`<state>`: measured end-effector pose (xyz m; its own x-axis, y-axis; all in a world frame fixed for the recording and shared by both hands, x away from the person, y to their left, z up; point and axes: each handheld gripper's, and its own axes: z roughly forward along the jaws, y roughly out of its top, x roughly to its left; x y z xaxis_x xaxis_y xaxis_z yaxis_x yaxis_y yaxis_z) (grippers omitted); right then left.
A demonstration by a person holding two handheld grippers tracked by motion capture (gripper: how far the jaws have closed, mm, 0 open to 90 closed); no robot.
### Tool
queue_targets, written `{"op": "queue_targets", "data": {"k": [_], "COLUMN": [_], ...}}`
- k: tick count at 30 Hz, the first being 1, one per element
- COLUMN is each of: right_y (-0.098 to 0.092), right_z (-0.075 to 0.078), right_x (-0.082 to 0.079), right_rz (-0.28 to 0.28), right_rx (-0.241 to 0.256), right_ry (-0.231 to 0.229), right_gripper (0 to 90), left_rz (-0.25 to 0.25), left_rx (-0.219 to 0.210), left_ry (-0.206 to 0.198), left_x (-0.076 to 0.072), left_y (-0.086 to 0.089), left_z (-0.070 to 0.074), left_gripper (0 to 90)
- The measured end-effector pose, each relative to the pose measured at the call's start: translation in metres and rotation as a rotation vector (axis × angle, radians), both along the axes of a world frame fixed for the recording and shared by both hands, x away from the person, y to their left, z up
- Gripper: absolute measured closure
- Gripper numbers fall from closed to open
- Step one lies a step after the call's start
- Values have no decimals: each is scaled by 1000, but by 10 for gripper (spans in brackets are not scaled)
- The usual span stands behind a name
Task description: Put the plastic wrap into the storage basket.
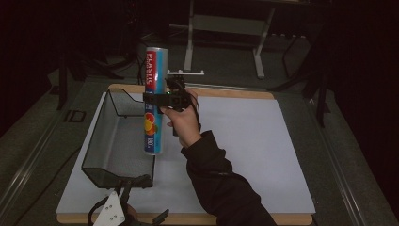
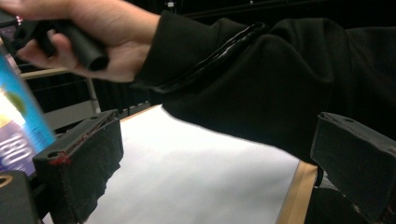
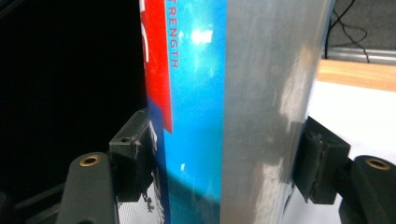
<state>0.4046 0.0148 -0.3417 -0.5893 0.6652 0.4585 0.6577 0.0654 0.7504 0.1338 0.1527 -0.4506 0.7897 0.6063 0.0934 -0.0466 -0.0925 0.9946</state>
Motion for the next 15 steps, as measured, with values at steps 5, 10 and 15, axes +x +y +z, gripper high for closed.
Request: {"op": "queue_targets", "data": {"k": [5,10,15], "right_y": [18,30,36], "right_z": [-10,-20,-33], "right_x": [3,5,7], "right_rz": [24,31,30], "right_rx": [30,22,3], "right_ry": [57,86,140], "right_gripper": [319,319,319], "left_rz": [3,3,4], "left_rx": [1,-3,-2], "left_ry": [2,3,7], "left_x": [0,0,1], "left_y": [1,2,2], "left_z": [0,0,0], "left_gripper": [29,29,29]}}
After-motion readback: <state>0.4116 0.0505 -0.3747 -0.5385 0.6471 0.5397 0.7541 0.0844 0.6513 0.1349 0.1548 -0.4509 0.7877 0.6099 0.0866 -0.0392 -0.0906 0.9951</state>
